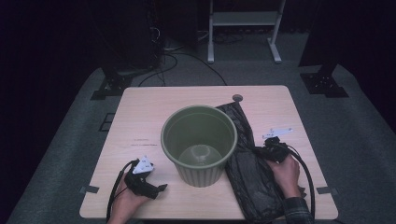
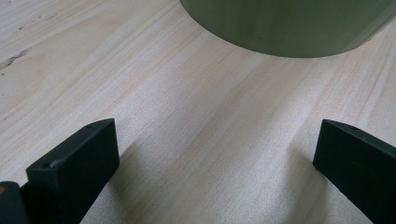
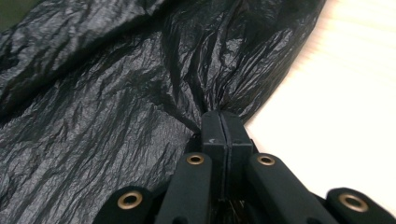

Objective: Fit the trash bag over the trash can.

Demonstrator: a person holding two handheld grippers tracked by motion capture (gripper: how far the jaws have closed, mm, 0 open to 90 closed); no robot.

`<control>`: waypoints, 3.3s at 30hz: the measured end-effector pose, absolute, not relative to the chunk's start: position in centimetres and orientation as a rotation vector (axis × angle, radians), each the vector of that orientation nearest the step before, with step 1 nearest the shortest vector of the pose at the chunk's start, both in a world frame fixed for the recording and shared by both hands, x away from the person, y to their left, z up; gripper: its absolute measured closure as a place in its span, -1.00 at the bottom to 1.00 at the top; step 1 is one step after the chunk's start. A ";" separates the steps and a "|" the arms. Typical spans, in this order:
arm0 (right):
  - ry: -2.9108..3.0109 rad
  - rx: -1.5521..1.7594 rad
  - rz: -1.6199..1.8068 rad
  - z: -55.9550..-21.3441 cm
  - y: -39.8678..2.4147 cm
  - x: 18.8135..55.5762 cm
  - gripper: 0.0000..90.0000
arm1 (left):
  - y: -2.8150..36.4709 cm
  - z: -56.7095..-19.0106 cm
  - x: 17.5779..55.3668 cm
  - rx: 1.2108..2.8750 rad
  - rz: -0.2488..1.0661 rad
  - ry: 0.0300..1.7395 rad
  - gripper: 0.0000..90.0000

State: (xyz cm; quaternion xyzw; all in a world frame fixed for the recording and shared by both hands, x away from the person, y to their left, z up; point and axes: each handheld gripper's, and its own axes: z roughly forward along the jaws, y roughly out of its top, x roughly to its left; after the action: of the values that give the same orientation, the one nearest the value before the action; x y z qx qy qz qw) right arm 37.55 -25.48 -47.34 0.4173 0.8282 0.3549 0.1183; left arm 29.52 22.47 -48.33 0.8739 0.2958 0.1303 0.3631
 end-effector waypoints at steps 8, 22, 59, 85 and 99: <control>2.475 1.163 1.074 -47.4 -23.3 37.6 0.98 | 22.5 -48.3 29.5 2.249 0.336 0.762 -1.00; 2.518 1.194 1.307 -47.1 -21.0 38.1 0.15 | 22.5 -48.3 29.5 2.249 0.336 0.762 -1.00; 2.519 1.033 1.270 -46.0 -21.1 35.0 0.99 | 22.5 -48.3 29.5 2.249 0.336 0.762 -1.00; 2.499 0.729 1.601 -37.7 -22.5 31.7 0.99 | 22.5 -48.3 29.5 2.250 0.335 0.761 -1.00; 2.503 0.579 1.709 -34.6 -23.5 30.1 0.99 | 22.5 -48.3 29.5 2.251 0.335 0.761 -1.00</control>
State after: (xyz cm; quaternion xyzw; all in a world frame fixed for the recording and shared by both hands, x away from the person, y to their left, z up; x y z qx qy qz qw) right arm 30.06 -23.50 -34.58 0.1877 0.8109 0.5536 0.0280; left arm 29.52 22.48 -48.32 0.8743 0.2957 0.1301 0.3623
